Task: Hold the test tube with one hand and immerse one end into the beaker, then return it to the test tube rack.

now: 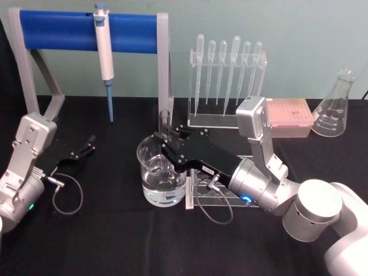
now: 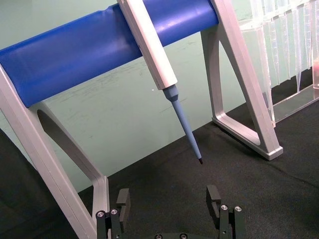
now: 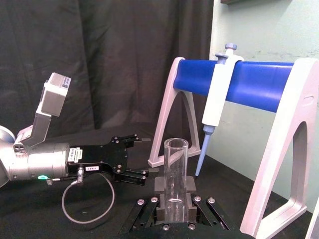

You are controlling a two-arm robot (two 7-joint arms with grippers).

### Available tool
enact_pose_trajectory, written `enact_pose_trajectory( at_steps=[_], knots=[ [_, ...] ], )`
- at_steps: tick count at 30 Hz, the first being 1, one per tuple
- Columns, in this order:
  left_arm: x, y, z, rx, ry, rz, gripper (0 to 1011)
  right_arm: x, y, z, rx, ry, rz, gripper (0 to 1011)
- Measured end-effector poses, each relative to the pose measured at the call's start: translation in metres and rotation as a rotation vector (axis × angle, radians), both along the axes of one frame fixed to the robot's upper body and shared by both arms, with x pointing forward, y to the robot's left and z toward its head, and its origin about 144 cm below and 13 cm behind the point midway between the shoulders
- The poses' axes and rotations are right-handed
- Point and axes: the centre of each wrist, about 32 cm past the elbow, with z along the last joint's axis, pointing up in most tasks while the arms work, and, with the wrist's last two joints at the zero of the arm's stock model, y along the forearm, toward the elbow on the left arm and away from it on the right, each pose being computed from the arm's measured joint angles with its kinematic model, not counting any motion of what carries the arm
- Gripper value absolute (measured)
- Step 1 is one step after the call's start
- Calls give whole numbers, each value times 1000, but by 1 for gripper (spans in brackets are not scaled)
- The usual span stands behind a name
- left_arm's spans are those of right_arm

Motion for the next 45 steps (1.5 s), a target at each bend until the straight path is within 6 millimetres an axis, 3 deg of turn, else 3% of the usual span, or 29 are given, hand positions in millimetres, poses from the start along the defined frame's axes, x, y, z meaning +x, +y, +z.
enact_pose_trajectory(
  at_steps=[45],
  knots=[
    [0,0,0,0,0,0,1000,0,0,0,0,0,0,225]
  ],
)
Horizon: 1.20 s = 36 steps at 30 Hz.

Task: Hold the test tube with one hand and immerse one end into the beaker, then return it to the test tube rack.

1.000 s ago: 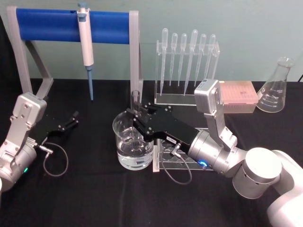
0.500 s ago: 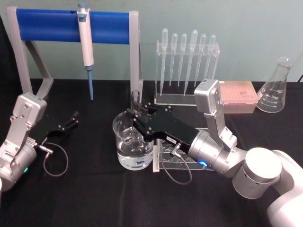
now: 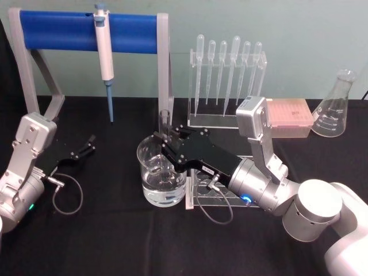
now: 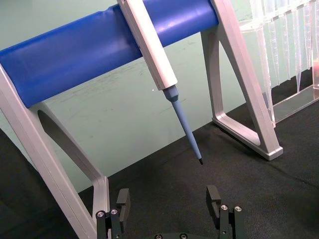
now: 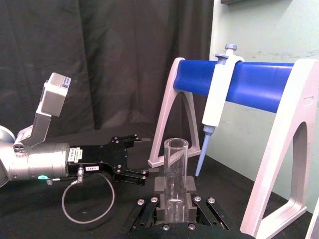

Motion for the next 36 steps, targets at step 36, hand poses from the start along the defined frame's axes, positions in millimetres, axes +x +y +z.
enact_pose_trajectory(
  at_steps=[36],
  knots=[
    [0,0,0,0,0,0,1000,0,0,0,0,0,0,224]
  ],
)
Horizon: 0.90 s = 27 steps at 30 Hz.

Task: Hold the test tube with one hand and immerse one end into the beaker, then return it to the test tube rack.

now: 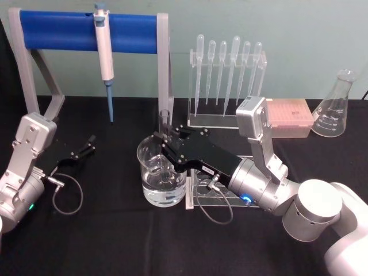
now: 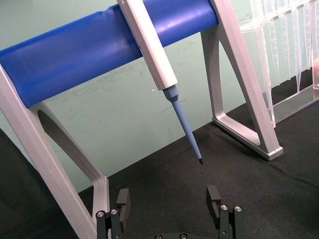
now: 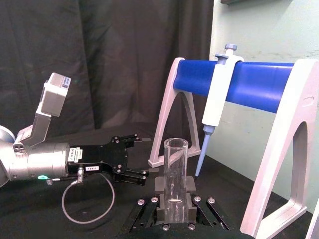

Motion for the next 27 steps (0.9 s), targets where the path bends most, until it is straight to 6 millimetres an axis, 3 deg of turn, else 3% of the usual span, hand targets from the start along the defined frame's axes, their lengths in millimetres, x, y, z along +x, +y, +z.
enact_pose_trajectory(
  at_steps=[27],
  knots=[
    [0,0,0,0,0,0,1000,0,0,0,0,0,0,224]
  ],
)
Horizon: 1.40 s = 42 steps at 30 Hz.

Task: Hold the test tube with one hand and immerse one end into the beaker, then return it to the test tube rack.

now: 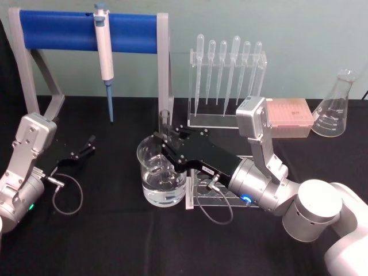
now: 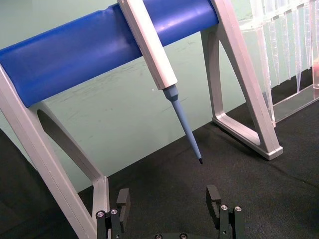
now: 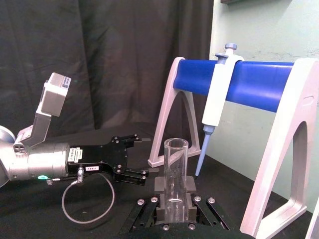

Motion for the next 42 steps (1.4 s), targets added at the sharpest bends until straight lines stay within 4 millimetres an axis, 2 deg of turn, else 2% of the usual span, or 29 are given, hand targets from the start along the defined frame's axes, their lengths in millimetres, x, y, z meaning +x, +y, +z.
enact_pose_trajectory(
  at_steps=[42],
  knots=[
    [0,0,0,0,0,0,1000,0,0,0,0,0,0,224]
  ],
)
